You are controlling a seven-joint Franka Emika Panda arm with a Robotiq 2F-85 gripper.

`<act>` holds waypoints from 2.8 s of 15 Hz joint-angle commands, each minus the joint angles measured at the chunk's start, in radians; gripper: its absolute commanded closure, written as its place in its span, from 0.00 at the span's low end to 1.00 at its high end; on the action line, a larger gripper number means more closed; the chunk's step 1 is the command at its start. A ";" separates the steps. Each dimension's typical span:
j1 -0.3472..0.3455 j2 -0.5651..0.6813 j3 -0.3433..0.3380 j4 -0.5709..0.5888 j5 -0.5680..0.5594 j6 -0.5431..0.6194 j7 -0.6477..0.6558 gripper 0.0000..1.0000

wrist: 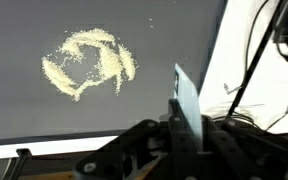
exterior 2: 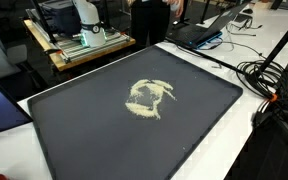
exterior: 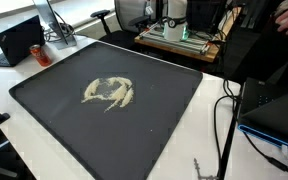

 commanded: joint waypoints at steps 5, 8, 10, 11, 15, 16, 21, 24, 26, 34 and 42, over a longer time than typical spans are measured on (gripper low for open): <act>0.053 0.028 -0.047 0.005 -0.035 0.020 0.033 0.96; 0.053 0.019 -0.049 0.005 -0.035 0.019 0.033 0.96; 0.053 0.053 -0.055 0.029 -0.027 0.018 0.038 0.99; 0.043 0.079 -0.042 0.044 -0.048 0.030 0.057 0.99; -0.020 0.226 0.063 0.128 -0.244 0.120 0.243 0.99; -0.041 0.266 0.105 0.147 -0.329 0.161 0.326 0.99; -0.244 0.463 0.390 0.307 -0.758 0.082 0.704 0.99; -0.083 0.602 0.294 0.418 -0.904 -0.085 0.839 0.99; 0.003 0.647 0.233 0.459 -0.859 -0.146 0.826 0.99; 0.227 0.789 0.097 0.565 -0.894 -0.189 1.019 0.99; 0.306 0.896 0.049 0.766 -0.842 -0.363 1.093 0.99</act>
